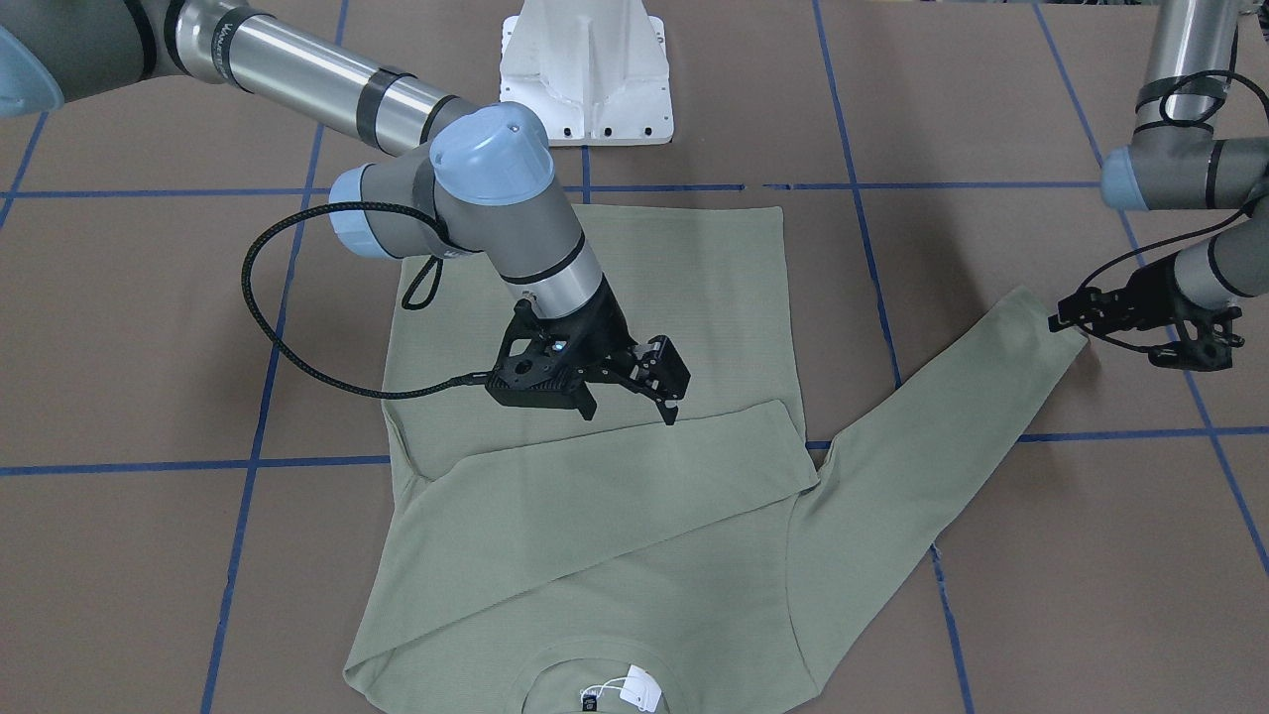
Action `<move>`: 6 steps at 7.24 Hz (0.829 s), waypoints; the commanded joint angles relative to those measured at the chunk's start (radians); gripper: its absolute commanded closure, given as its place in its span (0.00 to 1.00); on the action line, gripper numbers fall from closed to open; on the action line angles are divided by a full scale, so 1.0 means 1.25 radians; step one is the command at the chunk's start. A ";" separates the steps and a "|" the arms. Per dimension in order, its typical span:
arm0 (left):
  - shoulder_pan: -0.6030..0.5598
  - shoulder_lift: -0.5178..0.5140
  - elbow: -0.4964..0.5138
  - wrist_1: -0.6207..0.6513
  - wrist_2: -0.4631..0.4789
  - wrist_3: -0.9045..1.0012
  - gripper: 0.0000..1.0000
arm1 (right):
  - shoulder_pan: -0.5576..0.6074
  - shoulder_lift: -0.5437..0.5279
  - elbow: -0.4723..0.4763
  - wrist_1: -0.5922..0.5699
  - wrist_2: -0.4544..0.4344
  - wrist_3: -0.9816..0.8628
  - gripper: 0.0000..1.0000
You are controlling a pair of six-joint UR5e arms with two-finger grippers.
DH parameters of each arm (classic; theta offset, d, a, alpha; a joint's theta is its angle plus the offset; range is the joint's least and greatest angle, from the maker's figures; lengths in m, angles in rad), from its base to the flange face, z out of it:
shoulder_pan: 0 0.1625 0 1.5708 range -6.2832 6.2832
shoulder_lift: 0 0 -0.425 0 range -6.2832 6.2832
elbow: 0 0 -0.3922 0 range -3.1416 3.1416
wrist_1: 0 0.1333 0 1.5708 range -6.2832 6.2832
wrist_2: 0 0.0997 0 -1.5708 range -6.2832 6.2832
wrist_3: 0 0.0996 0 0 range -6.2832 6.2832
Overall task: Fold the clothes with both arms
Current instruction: 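Move the left gripper to the other sleeve cuff while right gripper holds near collar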
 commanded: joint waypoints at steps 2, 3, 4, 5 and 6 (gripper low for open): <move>0.005 -0.001 0.004 0.001 0.000 0.001 0.28 | -0.001 -0.009 0.010 0.000 -0.001 0.000 0.01; 0.005 -0.001 0.006 0.000 0.000 0.001 0.29 | -0.001 -0.009 0.010 0.000 -0.001 0.000 0.01; 0.005 -0.001 0.006 0.000 0.000 0.001 0.31 | -0.001 -0.009 0.011 -0.001 -0.001 0.000 0.01; 0.005 -0.005 0.006 0.000 0.000 -0.002 0.36 | -0.001 -0.009 0.011 -0.001 -0.001 0.000 0.01; 0.005 -0.007 0.006 0.001 0.000 -0.002 0.48 | -0.001 -0.009 0.010 0.000 -0.001 0.001 0.01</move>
